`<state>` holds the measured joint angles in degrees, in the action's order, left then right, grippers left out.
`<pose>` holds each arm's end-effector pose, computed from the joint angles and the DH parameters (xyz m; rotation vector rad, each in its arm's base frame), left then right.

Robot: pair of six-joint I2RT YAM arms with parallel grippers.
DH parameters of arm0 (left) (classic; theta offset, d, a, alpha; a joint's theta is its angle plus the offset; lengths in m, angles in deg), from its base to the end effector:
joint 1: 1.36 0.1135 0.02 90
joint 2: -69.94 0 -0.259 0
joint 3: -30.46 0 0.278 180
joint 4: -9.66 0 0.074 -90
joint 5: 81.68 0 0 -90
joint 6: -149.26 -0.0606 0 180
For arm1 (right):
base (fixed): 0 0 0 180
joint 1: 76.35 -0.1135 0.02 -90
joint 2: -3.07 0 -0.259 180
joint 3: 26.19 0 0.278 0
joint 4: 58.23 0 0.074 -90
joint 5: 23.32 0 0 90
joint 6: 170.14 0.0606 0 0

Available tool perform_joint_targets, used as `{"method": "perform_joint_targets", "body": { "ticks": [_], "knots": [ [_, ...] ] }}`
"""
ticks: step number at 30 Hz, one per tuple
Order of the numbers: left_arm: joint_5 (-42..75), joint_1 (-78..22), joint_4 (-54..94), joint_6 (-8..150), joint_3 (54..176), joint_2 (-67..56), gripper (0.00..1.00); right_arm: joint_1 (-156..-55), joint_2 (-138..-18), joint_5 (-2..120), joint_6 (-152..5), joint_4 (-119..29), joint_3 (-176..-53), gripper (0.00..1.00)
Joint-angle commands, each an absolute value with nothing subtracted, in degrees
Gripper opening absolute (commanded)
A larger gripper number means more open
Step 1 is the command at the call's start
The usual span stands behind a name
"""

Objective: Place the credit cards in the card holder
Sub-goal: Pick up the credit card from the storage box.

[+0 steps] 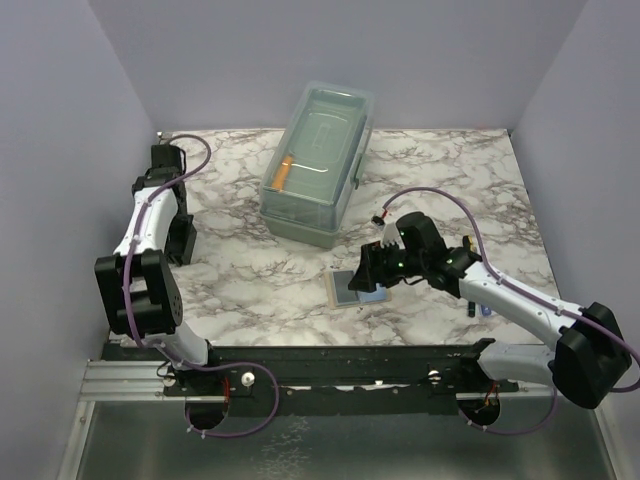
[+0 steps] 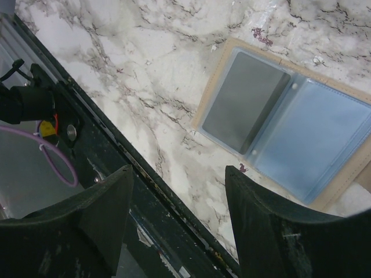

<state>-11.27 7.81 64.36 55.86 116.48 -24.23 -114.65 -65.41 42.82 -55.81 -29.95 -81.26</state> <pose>0.3658 0.0796 0.2158 -0.2447 2.6519 0.5269 0.2140 0.2002 0.2039 -0.5258 2.3920 1.0084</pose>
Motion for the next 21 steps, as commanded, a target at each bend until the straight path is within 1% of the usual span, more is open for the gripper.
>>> {"method": "perform_joint_targets", "body": {
  "ticks": [1,4,6,10,13,16,18,20,21],
  "knots": [
    [-8.13,6.93,65.82,61.69,123.6,-14.84,0.0,-114.84,-66.97,44.08,-56.5,-28.36,-83.08,0.68],
    [-4.92,6.82,68.05,64.69,125.95,-10.72,0.0,-114.59,-67.09,45.73,-55.88,-27.4,-83.34,0.68],
    [0.13,6.67,69.63,67.67,126.75,-8.03,0.0,-114.4,-67.02,46.66,-55.61,-26.75,-83.47,0.68],
    [20.38,6.1,69.84,72.07,125.19,-1.77,0.0,-114.09,-66.63,48.44,-54.78,-24.83,-84.53,0.68],
    [37.74,4.62,65.12,74.22,120.61,4.09,0.0,-113.8,-65.56,47.99,-54.18,-24.68,-84.62,0.68],
    [48.48,-0.03,55.81,79.65,113.3,10.01,0.0,-113.38,-63.25,45.0,-52.66,-26.94,-84.37,0.68],
    [54.59,-2.63,43.43,88.6,105.51,14.27,0.0,-113.15,-61.32,42.09,-50.4,-30.18,-83.78,0.68],
    [58.03,-5.15,27.69,99.99,97.49,18.2,0.0,-113.13,-59.09,39.33,-46.11,-34.77,-82.84,0.68],
    [58.25,-5.97,22.24,104.27,94.75,19.62,0.0,-113.17,-58.27,38.1,-44.17,-37.9,-82.22,0.68]
  ]
}}
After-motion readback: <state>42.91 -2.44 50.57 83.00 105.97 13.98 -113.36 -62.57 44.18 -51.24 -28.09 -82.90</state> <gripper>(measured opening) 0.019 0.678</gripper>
